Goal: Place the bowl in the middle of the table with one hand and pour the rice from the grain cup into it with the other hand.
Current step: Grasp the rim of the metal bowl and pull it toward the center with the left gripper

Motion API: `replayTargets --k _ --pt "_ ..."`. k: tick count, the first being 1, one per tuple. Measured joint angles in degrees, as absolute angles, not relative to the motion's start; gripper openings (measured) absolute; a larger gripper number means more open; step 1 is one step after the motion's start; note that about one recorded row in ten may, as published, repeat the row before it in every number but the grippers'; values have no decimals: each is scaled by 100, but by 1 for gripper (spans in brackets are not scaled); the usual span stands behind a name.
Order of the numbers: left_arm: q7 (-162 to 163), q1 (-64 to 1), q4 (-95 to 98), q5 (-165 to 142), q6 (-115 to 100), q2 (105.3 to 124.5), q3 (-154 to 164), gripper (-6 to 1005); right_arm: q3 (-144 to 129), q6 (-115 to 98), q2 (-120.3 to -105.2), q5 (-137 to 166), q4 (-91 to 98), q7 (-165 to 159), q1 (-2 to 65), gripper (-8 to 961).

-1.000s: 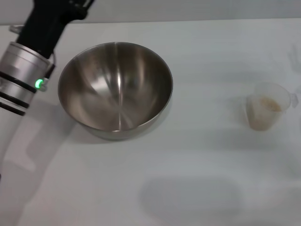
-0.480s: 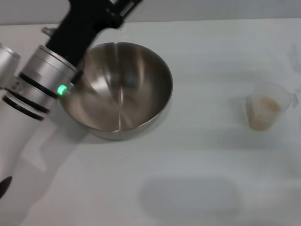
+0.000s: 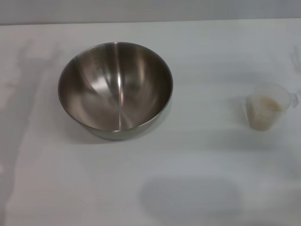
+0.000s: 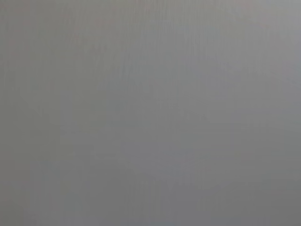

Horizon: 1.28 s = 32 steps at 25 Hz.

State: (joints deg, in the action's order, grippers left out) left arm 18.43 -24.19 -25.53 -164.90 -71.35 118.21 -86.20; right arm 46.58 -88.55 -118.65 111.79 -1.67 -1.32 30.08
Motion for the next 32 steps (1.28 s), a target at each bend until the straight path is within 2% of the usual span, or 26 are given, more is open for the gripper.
replayTargets --k 8,32 --pt "1837 -2220 -2519 -16497 -7150 11814 -9073 831 4658 -8864 -11865 11180 -167 -132 3002 685" --pt "1752 -2206 -2447 -16461 -7106 11827 -9095 831 4627 -9072 -11892 11186 -220 -132 2871 684"
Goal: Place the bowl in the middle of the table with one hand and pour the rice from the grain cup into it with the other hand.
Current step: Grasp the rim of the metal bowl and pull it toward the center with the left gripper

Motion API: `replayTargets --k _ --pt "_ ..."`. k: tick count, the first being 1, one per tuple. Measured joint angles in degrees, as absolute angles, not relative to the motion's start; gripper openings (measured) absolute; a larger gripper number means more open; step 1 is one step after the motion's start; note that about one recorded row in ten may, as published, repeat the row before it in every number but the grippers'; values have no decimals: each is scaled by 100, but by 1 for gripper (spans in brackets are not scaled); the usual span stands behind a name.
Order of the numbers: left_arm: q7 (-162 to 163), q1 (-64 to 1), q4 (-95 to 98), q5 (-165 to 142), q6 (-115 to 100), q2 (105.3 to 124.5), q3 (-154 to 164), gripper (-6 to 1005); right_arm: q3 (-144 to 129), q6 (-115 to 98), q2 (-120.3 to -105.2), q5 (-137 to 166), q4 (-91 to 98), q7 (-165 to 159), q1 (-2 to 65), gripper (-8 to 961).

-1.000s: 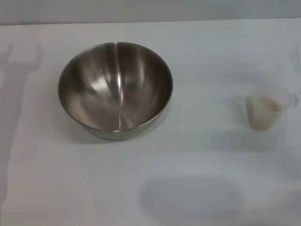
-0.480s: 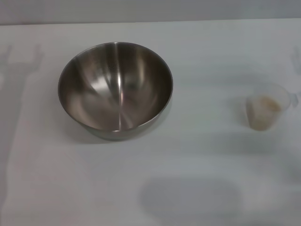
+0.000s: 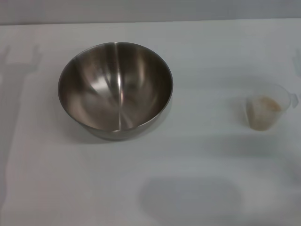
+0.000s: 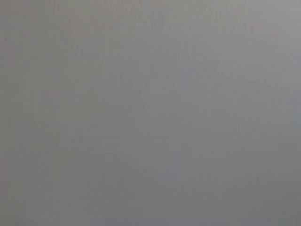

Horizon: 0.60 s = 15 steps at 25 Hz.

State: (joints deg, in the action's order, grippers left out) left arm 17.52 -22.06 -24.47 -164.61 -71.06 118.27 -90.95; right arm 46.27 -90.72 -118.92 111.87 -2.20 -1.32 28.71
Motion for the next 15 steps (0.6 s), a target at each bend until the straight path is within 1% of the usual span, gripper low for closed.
replayTargets --k 11,13,14,15 --pt "1673 -2207 -2562 -16461 -6912 11829 -9099 830 4614 -9016 -11878 11220 -195 -132 2959 685" --pt "1780 -2098 -3193 -16468 -6197 11802 -9165 830 4615 -9018 -11877 11221 -185 -132 2962 685" --pt "1891 -1949 -3870 -16494 -5389 11771 -9224 830 4614 -9038 -11875 11223 -178 -132 2958 685" --pt "1891 -1949 -3870 -16494 -5389 11771 -9224 830 4614 -9038 -11875 11223 -178 -132 2958 685"
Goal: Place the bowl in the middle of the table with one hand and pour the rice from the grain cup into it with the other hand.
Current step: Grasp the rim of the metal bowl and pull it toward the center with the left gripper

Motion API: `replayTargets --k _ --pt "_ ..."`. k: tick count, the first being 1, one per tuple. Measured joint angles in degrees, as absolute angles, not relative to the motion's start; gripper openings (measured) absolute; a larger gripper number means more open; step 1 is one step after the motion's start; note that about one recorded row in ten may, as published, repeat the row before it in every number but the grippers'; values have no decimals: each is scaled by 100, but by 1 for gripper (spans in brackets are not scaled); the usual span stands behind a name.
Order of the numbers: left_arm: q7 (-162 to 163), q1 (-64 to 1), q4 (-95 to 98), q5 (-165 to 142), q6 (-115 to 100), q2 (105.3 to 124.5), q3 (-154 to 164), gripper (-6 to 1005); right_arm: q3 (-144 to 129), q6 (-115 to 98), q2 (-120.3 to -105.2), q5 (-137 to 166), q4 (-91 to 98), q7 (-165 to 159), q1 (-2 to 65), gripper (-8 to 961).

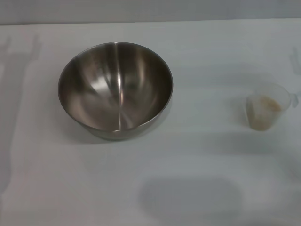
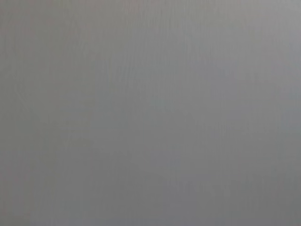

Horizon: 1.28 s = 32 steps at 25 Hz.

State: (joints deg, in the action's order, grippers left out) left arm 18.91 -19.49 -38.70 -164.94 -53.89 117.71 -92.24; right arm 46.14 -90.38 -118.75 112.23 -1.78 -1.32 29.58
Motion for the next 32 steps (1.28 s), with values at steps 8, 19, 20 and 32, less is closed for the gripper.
replayTargets --k 8,19,20,32 --pt "2243 -1671 -6416 -16504 -1953 11554 -9305 830 4614 -9059 -11865 11224 -175 -131 2942 684" --pt "1345 -1770 -9265 -16378 3060 11450 -9590 830 4614 -9028 -11848 11224 -171 -132 2999 684" --pt "1085 -1816 -9418 -16249 3448 11489 -9673 829 4614 -9029 -11846 11224 -168 -132 3005 684" --pt "-1187 -3020 -9397 -14883 7284 11792 -11231 829 4614 -9042 -11822 11224 -120 -132 3087 685"
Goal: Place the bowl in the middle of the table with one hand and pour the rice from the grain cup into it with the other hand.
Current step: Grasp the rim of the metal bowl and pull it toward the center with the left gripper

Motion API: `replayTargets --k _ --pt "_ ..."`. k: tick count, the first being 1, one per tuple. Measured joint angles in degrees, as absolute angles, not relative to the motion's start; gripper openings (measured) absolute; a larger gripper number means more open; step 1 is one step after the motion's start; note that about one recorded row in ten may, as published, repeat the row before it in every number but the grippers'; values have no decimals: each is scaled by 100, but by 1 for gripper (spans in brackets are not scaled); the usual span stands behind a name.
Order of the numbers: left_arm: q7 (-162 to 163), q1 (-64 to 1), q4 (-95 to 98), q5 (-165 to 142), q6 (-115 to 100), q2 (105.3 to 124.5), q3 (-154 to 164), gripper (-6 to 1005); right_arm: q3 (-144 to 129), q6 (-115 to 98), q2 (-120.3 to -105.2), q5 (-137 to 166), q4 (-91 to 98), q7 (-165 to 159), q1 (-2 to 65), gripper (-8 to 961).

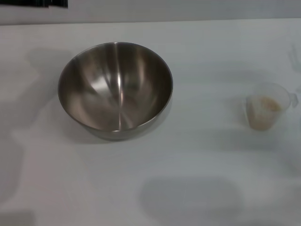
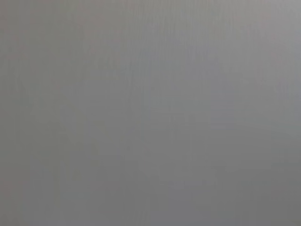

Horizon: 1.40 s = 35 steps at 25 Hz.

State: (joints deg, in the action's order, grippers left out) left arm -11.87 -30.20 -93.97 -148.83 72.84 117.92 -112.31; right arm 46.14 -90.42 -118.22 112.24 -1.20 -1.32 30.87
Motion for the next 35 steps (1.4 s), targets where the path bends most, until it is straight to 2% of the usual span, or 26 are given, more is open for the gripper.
replayTargets --k 17,35 --pt "-1205 -3804 -7906 -15689 8373 11795 -11083 783 4605 -9062 -11821 11224 -88 -132 3051 684" --pt "-1478 -3937 -6870 -15642 7806 11811 -10975 724 4605 -9061 -11848 11224 -88 -132 3023 684"
